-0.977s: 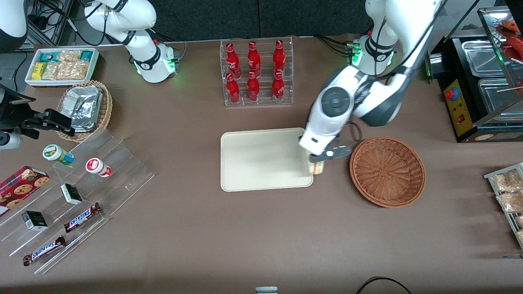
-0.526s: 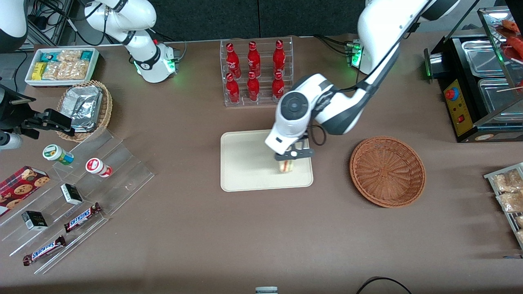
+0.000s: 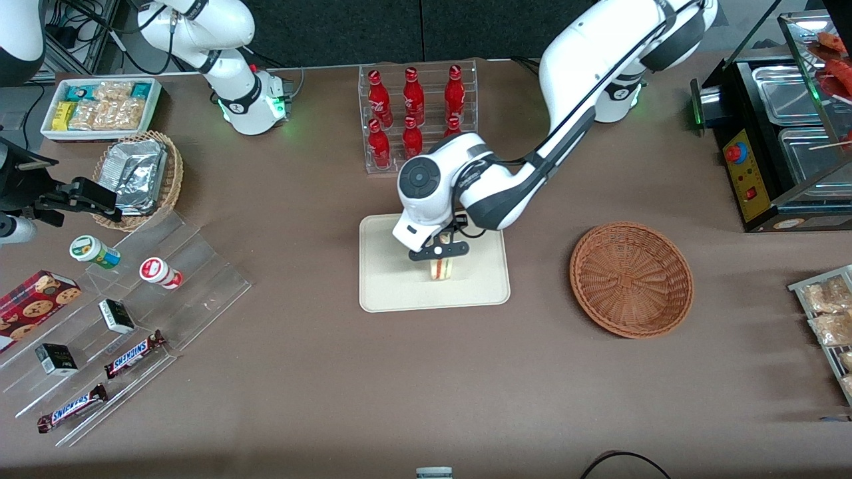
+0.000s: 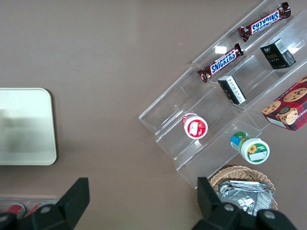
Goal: Place sandwich from basket to tray
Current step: 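Lower the sandwich onto the white tray and open the left gripper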
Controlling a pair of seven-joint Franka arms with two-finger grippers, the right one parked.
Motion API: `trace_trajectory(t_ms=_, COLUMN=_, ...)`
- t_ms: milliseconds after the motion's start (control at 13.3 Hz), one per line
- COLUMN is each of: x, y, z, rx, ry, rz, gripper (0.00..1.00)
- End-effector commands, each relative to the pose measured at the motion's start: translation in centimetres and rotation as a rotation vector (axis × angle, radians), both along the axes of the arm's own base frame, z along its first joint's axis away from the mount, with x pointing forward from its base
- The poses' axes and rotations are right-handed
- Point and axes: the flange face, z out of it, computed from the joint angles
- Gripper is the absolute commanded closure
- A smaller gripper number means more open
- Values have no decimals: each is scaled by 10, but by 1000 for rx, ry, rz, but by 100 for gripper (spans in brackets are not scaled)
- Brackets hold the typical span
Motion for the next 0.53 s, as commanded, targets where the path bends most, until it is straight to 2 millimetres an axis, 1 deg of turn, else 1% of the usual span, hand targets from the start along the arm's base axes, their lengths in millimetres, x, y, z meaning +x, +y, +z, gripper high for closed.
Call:
trace_trajectory(t_ms=0, x=15, y=-8, z=-8, rx=19, ry=-6, rz=27, gripper=100)
trace_trajectory(t_ms=150, x=22, y=-8, z=-20, rx=41, ry=-20, rz=30, gripper=100)
trace_trajectory(t_ms=226, x=12, y=-21, z=-21, rx=42, ry=-23, rz=10, gripper=100)
trace_trajectory(t_ms=301, x=18, y=-19, z=-24, rx=55, ry=-26, rz=20, gripper=100)
trace_trajectory(t_ms=451, x=14, y=-25, z=-27, rx=60, ry=-31, rz=12, gripper=100)
